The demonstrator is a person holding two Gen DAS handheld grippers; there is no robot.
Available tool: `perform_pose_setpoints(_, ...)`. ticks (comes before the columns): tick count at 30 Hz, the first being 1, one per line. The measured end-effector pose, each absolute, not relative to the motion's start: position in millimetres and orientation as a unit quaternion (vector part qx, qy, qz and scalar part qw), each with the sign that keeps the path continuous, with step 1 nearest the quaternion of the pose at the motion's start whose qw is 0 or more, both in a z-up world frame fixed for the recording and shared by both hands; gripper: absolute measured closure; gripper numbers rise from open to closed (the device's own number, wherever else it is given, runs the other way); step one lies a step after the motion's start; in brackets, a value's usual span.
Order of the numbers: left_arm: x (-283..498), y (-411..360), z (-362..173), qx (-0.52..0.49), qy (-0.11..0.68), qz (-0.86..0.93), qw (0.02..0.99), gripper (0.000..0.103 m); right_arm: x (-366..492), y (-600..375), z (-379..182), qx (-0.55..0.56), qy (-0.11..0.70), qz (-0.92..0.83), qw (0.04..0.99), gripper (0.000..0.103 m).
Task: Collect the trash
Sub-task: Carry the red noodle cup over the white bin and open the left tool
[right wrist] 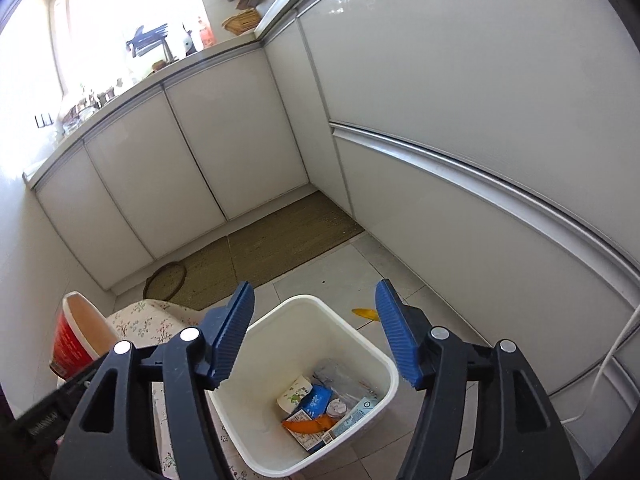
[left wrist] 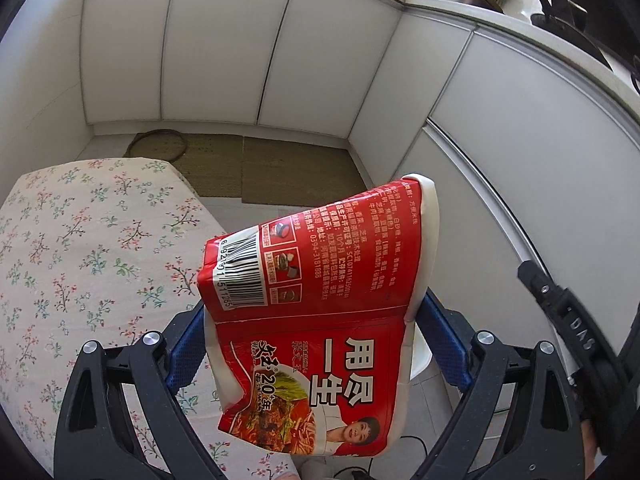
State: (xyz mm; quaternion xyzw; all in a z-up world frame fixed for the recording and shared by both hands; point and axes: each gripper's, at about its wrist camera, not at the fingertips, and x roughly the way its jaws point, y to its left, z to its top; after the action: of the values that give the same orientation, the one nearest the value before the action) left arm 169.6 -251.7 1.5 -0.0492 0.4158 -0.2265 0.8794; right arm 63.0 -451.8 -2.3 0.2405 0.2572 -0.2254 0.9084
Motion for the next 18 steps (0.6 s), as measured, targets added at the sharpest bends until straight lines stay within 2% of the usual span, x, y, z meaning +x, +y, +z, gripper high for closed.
perform_pose_setpoints(9, 180.7, -285.5, -21.2, -0.030, 0.435, -0.239, 0.868, 0.014, 39.0, -480.4, 0.3, 0.277, 0.241, -0.239, 0.899, 0.037)
perform_pose_setpoints(11, 180.1, -287.4, -21.0, -0.029, 0.432, -0.244, 0.868, 0.014, 36.8, -482.9, 0.8, 0.276, 0.238, -0.245, 0.898, 0.030)
perform_pose_setpoints(18, 187.6, -297.1, -27.5, -0.026, 0.451, -0.257, 0.854, 0.012, 35.4, -490.0, -4.2, 0.287, 0.245, -0.261, 0.889, 0.030)
